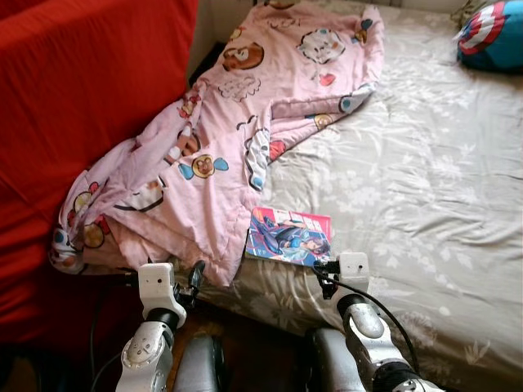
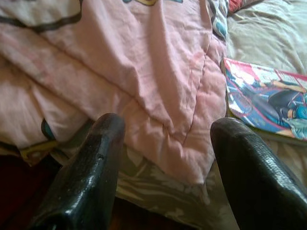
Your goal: Clean up the room
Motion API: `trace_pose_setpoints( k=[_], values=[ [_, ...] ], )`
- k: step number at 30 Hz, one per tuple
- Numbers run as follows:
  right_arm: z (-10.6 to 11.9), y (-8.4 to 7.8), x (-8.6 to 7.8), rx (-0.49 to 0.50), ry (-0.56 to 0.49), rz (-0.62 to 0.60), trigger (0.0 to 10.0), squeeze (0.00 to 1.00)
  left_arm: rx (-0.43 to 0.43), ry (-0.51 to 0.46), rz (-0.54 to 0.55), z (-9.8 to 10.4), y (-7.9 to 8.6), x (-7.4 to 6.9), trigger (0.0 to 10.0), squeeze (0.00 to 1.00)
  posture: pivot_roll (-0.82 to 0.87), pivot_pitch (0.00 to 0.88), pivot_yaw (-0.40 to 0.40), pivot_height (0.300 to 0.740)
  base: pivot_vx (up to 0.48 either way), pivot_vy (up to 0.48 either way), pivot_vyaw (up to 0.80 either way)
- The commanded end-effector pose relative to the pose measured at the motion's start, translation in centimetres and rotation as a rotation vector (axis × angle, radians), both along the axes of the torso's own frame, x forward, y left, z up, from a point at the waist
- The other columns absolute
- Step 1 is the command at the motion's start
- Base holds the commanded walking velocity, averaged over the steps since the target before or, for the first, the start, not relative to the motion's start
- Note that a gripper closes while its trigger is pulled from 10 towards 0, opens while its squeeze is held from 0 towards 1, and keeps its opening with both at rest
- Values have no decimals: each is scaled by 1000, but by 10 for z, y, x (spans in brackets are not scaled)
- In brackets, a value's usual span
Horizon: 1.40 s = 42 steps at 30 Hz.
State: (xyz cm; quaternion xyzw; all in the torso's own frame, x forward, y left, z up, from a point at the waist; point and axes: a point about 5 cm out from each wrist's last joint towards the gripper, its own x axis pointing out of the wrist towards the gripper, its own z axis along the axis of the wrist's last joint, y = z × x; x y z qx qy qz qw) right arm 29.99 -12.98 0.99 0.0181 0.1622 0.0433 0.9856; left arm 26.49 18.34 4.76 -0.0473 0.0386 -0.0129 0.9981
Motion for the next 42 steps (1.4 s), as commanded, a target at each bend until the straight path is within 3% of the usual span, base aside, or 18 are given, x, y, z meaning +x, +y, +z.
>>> trace_pose_setpoints(
  k=[1,5,11,17,18,19,20,24,25,26,42],
  values=[
    [-8,0,-7,10,35,-8,10000,0,7,28,-3,-4,1,-5,10000,0,3,286,43,597,0,0,0],
    [-9,-1,-8,19,42,-16,10000,0,7,27,-2,-4,1,-5,10000,0,3,286,43,597,0,0,0],
    [-4,-1,2,149,79,-76,10000,0,10,30,-1,-2,2,-8,10000,0,27,292,49,597,0,0,0],
    [3,2,11,218,82,-87,10000,0,21,29,6,0,5,-17,10000,0,78,319,66,597,0,0,0],
    [5,2,12,231,80,-92,10000,153,24,30,5,0,5,-18,10000,0,81,321,66,597,0,0,0],
    [5,2,13,241,79,-96,10000,153,26,32,4,1,5,-19,10000,0,81,321,66,597,0,0,0],
    [8,1,16,275,73,-105,10000,1000,35,35,1,1,6,-22,10000,0,95,331,73,597,0,0,0],
    [13,-2,21,295,66,-133,10000,1000,46,43,0,1,8,-29,10000,0,117,348,82,597,0,0,0],
    [13,-2,21,295,65,-135,10000,906,47,43,0,2,8,-30,10000,0,117,348,82,597,0,0,0],
    [14,-3,22,294,66,-137,10000,0,51,46,0,2,8,-32,10000,0,127,357,87,597,0,0,0],
    [21,-15,27,338,18,-194,10000,0,103,85,4,14,17,-67,10000,0,193,430,128,597,0,0,0]
  ],
)
